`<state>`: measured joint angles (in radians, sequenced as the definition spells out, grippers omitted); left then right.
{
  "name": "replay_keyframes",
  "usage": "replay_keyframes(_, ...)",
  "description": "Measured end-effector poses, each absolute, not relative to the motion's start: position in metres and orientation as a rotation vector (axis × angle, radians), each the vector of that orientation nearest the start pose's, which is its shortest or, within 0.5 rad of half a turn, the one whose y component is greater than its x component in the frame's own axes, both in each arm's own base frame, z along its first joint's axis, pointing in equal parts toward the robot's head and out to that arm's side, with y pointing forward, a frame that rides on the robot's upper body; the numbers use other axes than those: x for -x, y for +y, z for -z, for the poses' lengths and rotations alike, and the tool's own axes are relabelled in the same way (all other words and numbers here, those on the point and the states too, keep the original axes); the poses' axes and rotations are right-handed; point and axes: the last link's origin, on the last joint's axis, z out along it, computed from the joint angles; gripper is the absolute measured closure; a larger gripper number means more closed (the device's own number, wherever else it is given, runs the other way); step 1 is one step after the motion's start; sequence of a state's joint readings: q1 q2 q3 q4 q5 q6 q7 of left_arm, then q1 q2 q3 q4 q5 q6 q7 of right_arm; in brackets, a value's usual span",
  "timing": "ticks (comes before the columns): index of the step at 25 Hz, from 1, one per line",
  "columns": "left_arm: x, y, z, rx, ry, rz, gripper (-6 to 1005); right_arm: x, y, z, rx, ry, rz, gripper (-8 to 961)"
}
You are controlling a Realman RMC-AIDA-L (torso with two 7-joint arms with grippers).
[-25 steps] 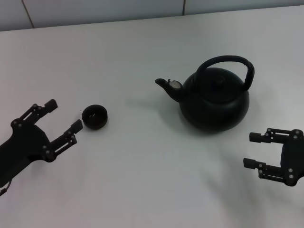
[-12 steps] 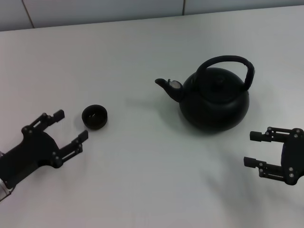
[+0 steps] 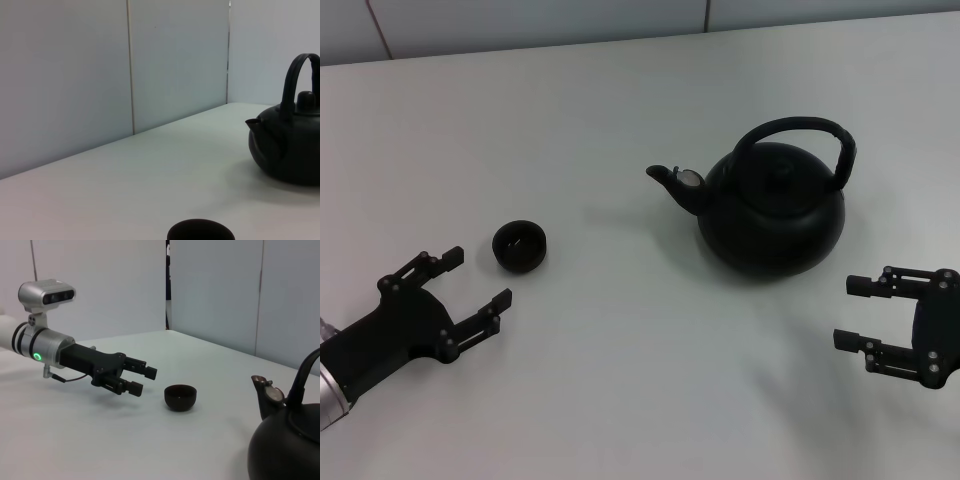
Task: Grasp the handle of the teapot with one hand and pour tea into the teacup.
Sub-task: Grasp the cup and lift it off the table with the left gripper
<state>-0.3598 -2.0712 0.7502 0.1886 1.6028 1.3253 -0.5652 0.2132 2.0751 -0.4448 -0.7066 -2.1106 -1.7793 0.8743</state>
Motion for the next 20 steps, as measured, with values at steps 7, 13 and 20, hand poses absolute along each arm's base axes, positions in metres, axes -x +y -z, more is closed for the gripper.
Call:
replay_keyframes(7,0.332,0.273,0.057,2.389,-0.405,0.619,228,-0.35,0.215,-0.032,2.605,0.336,-0.605,345)
replay_keyframes(13,0.323,0.291,0.068,2.408,-0.415,0.574,231,-0.35,0.215,-0.032,2.604,0.336,-0.605,345)
replay_keyframes(20,0.318,0.298,0.072,2.421,-0.408,0.558,234,-0.349,0.215,-0.032,2.604,0.334,-0.61,345)
